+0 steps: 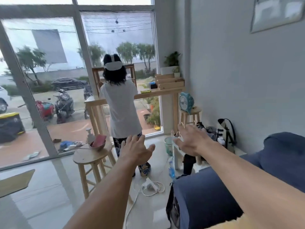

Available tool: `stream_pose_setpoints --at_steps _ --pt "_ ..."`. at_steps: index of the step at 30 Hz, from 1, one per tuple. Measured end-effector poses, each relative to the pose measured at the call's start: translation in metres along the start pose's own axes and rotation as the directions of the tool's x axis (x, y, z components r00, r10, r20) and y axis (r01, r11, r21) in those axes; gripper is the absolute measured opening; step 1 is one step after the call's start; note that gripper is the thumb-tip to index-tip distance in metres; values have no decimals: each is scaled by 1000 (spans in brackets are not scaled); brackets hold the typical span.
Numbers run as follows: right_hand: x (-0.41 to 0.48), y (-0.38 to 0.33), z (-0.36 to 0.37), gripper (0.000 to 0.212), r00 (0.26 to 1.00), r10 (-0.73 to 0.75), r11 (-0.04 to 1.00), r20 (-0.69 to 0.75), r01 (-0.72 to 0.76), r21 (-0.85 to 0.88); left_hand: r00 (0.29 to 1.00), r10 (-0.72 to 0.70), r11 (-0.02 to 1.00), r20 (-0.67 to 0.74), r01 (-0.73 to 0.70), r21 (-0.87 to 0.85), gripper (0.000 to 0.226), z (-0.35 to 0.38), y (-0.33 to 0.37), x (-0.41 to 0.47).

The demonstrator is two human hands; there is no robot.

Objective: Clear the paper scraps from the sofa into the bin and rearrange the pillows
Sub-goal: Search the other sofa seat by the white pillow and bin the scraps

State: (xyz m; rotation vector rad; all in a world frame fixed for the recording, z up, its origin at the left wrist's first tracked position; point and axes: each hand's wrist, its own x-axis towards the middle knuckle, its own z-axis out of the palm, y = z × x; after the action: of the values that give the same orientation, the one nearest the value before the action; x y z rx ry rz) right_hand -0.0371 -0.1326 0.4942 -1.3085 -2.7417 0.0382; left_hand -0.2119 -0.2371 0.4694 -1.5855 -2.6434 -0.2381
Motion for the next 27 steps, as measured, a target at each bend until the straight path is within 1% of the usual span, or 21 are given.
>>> stream_pose_setpoints --at_steps 3,6,7,9,10,12,15,16,19,22,26,27 --pt "-17 24 -16 69 997 83 997 -4 -83 -9 996 79 997 35 -79 1 71 -7 29 8" --pt "-45 53 -31 67 973 224 974 -53 -226 -19 978 203 979 41 -203 -3 73 -15 65 14" --pt "-51 58 -36 66 967 247 968 -66 -249 -20 974 224 975 38 -223 -12 72 -19 73 15" --pt "-82 75 -44 64 932 350 934 -91 -355 -43 944 328 944 27 -327 -38 70 -24 101 14" --pt "-92 79 -48 64 921 381 922 -83 -386 -44 935 356 934 10 -355 -49 68 -25 108 14" --pt "-126 93 -53 66 873 482 872 -75 -486 -61 894 448 890 -4 -446 -90 67 -24 136 9" --pt "-179 111 -62 66 777 621 775 -103 -629 -70 823 567 819 8 -564 -107 69 -25 179 -12" --pt "-192 115 -64 66 753 648 751 -109 -657 -71 808 588 804 10 -584 -108 69 -26 190 -18" --pt "-251 129 -74 65 651 748 649 -129 -758 -62 729 685 723 7 -678 -133 68 -30 234 -47" --pt "-330 143 -86 65 502 851 501 -154 -864 -48 591 807 583 -2 -797 -160 69 -34 288 -93" --pt "-429 151 -97 64 340 924 340 -175 -940 -31 435 900 421 -29 -886 -192 70 -38 350 -160" --pt "-467 149 -100 64 270 944 269 -190 -963 -31 369 929 357 -30 -913 -197 69 -38 371 -189"
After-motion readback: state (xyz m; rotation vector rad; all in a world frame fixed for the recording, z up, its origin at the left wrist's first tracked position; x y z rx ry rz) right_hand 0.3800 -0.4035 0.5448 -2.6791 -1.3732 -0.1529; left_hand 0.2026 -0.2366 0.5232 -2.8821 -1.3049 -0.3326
